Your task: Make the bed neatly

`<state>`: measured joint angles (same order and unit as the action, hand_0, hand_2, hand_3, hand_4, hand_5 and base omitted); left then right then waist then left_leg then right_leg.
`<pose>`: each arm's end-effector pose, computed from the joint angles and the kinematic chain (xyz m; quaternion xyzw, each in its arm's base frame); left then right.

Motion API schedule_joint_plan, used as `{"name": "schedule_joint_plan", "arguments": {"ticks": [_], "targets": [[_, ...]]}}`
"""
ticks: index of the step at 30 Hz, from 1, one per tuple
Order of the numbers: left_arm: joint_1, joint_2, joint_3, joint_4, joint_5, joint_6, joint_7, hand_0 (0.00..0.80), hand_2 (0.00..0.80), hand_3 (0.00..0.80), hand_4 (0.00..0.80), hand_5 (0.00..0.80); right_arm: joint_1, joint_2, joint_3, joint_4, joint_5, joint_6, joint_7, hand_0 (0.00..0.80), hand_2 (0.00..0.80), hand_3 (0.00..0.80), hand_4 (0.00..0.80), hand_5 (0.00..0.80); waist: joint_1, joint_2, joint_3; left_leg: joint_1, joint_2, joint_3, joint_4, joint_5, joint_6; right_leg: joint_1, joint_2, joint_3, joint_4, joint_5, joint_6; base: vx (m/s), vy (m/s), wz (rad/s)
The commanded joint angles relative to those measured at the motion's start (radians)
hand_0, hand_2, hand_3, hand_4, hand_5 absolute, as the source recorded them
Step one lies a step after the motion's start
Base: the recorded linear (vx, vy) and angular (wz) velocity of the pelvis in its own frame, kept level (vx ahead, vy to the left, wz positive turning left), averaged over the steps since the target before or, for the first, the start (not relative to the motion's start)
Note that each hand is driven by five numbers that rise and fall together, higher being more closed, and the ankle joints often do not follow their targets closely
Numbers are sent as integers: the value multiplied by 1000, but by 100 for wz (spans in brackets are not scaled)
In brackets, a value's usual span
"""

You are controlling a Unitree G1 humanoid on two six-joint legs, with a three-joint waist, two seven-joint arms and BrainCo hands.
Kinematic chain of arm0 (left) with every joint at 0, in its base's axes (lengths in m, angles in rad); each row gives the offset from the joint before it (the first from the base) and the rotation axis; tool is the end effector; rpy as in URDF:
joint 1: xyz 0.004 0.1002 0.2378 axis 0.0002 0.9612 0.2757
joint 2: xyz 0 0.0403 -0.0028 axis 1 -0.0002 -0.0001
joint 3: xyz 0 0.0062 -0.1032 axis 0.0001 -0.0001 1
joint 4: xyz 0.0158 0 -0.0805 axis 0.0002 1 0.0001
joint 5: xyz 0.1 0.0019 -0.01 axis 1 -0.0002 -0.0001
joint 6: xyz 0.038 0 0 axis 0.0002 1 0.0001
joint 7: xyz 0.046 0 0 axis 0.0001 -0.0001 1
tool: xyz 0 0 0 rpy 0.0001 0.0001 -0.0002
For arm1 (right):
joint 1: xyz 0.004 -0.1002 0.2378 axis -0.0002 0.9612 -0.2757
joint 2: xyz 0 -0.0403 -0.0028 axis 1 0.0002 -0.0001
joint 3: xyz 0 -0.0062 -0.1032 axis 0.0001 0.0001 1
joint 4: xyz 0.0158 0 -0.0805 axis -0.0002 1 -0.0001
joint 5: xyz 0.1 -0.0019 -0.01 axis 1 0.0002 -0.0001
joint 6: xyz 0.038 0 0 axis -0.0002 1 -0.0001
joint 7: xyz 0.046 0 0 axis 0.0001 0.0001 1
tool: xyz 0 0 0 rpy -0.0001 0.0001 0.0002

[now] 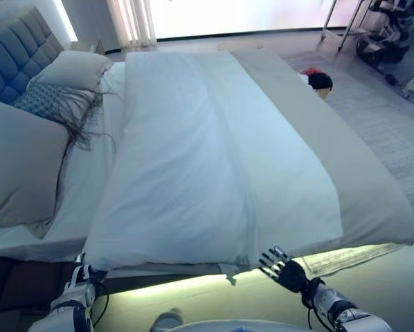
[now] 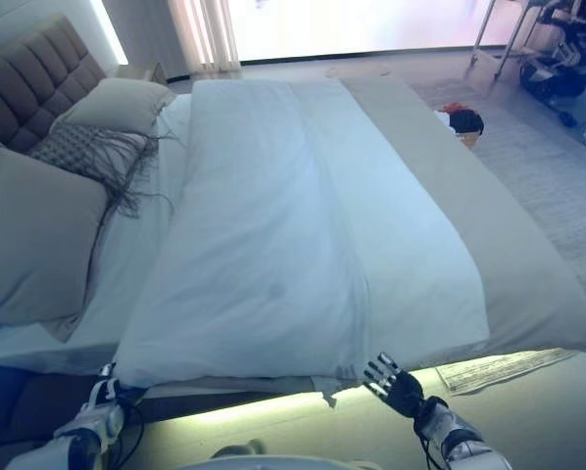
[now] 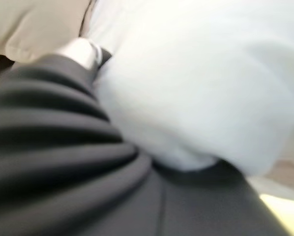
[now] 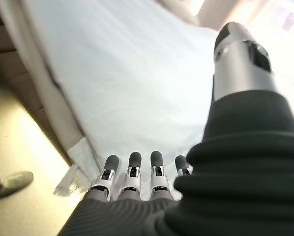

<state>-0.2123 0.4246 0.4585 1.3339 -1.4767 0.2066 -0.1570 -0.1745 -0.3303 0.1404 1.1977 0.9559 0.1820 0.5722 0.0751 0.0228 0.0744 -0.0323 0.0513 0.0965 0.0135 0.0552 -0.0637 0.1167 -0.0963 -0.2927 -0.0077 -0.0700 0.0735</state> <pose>0.1277 0.3045 -0.0708 -0.6237 0.1736 0.4126 0.6407 0.1353 -0.2446 -0.0913 0.3796 0.4054 0.0041 0.8316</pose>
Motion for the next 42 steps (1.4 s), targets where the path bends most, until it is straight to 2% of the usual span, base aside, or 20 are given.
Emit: {"name": "schedule_joint_plan", "arguments": {"ticks": [1, 2, 5, 7, 8, 11, 14, 16, 17, 20, 21, 24, 25, 27, 28, 29, 32, 34, 37, 42], "targets": [[150, 113, 91, -57, -92, -176, 51, 800, 800, 800, 800, 800, -34, -10, -38, -3, 14, -8, -21, 0, 0, 0, 0, 0, 110, 11, 35, -131, -107, -22, -82, 124, -36, 110, 75, 33, 5, -45, -9, -253, 10, 29], [147, 90, 91, -67, -102, -192, 73, 800, 800, 800, 800, 800, -42, -10, -39, 0, 7, -3, -37, 0, 0, 0, 0, 0, 115, 7, 42, -145, -100, -37, -76, 125, -42, 106, 72, 34, -5, -39, -12, -287, 21, 20], [123, 31, 84, -76, -85, -220, 67, 800, 800, 800, 800, 800, -44, -22, -76, 17, 5, 2, -51, 0, 0, 0, 0, 0, 94, -16, 53, -143, -45, 30, 36, 62, -50, 85, 34, -25, -11, -22, -15, -298, 67, 9], [107, 8, 64, -70, -80, -232, 42, 800, 800, 800, 800, 800, -31, -35, -105, 28, 11, -2, -36, 0, 0, 0, 0, 0, 69, -30, 53, -116, -2, 50, 96, 19, -51, 68, 6, -50, 1, -12, -16, -269, 148, 24], [98, 0, 53, -64, -72, -236, 29, 800, 800, 800, 800, 800, -25, -41, -118, 32, 13, -5, -30, 0, 0, 0, 0, 0, 52, -34, 51, -94, 34, 60, 119, 14, -54, 56, -8, -58, 14, -11, -18, -251, 217, 33], [64, -31, 5, -57, -60, -239, -6, 800, 800, 800, 800, 800, -12, -58, -143, 40, 28, -18, -28, 0, 0, 0, 0, 0, 1, -21, 42, -30, 154, 87, 151, 52, -90, 17, -45, -82, 76, -29, -26, -239, 289, 22], [38, -72, -37, -52, -68, -244, -11, 800, 800, 800, 800, 800, -22, -76, -170, 39, 33, -20, -44, 0, 0, 0, 0, 0, -40, 9, 42, 24, 226, 89, 181, 70, -116, -32, -95, -83, 161, -45, -21, -269, 408, 4], [26, -88, -51, -36, -89, -229, -12, 800, 800, 800, 800, 800, -26, -79, -178, 38, 31, -27, -54, 0, 0, 0, 0, 0, -58, 28, 44, 60, 207, 89, 149, 25, -114, -57, -131, -72, 191, -39, 4, -241, 494, 12], [20, -95, -58, -19, -106, -218, -10, 800, 800, 800, 800, 800, -32, -75, -180, 35, 34, -29, -65, 0, 0, 0, 0, 0, -67, 35, 48, 84, 177, 96, 116, -27, -102, -70, -161, -64, 201, -21, 34, -211, 491, 17], [31, -107, -74, 1, -126, -179, -13, 800, 800, 800, 800, 800, -29, -67, -187, 28, 14, -22, -71, 0, 0, 0, 0, 0, -76, 37, 68, 108, 110, 96, 100, -92, -76, -82, -222, -23, 155, 72, 97, -176, 356, 48], [33, -113, -84, 2, -129, -168, -9, 800, 800, 800, 800, 800, -31, -61, -186, 30, 5, -25, -68, 0, 0, 0, 0, 0, -75, 37, 73, 111, 89, 107, 87, -97, -69, -96, -244, -32, 126, 123, 109, -161, 274, 48], [40, -126, -100, -12, -120, -164, 10, 800, 800, 800, 800, 800, -37, -34, -185, 22, 10, -29, -78, 0, 0, 0, 0, 0, -64, 29, 91, 127, 52, 130, 59, -119, -42, -122, -271, -49, 98, 186, 134, -188, 219, 4], [41, -133, -101, -28, -122, -169, 20, 800, 800, 800, 800, 800, -40, -24, -183, 15, 13, -30, -81, 0, 0, 0, 0, 0, -63, 27, 99, 120, 47, 133, 64, -123, -30, -147, -264, -40, 148, 171, 130, -241, 210, 0], [32, -156, -114, -53, -110, -194, 22, 800, 800, 800, 800, 800, -35, -3, -168, 0, 22, -21, -84, 0, 0, 0, 0, 0, -60, 22, 112, 83, 45, 121, 89, -119, 4, -176, -205, -7, 304, 75, 104, -231, 145, 7], [24, -160, -123, -58, -109, -203, 24, 800, 800, 800, 800, 800, -34, 3, -161, -1, 34, -26, -84, 0, 0, 0, 0, 0, -57, 16, 116, 67, 45, 116, 99, -120, 8, -181, -190, 1, 328, 51, 98, -266, -40, 14], [-2, -159, -140, -68, -107, -220, 31, 800, 800, 800, 800, 800, -36, 16, -148, 0, 59, -37, -80, 0, 0, 0, 0, 0, -47, -2, 125, 19, 44, 103, 139, -125, 10, -180, -165, 9, 324, 6, 81, -299, -152, 31], [-82, -147, -194, -68, -117, -244, 35, 800, 800, 800, 800, 800, -86, 31, -111, 12, 124, -79, -80, 0, 0, 0, 0, 0, -22, -36, 169, -107, 43, 61, 219, -121, -6, -180, -142, 13, 261, -6, 59, -381, -153, 53], [-158, -129, -219, -60, -141, -259, 54, 800, 800, 800, 800, 800, -170, 28, -92, 20, 145, -94, -100, 0, 0, 0, 0, 0, -18, -40, 219, -189, 57, 35, 278, -116, -19, -253, -135, 16, 301, -15, 46, -437, -40, 39], [-205, -104, -239, -54, -185, -258, 61, 800, 800, 800, 800, 800, -244, -8, -71, 7, 149, -74, -125, 0, 0, 0, 0, 0, -23, -38, 269, -278, 69, 10, 366, -125, -26, -346, -139, 31, 394, -37, 30, -267, 52, 5], [-218, -97, -258, -86, -238, -263, 84, 800, 800, 800, 800, 800, -287, -57, -62, -30, 166, -62, -141, 0, 0, 0, 0, 0, -22, -49, 322, -406, 82, 0, 499, -165, -18, -497, -167, 45, 588, -96, 7, -174, 64, 12]]}}
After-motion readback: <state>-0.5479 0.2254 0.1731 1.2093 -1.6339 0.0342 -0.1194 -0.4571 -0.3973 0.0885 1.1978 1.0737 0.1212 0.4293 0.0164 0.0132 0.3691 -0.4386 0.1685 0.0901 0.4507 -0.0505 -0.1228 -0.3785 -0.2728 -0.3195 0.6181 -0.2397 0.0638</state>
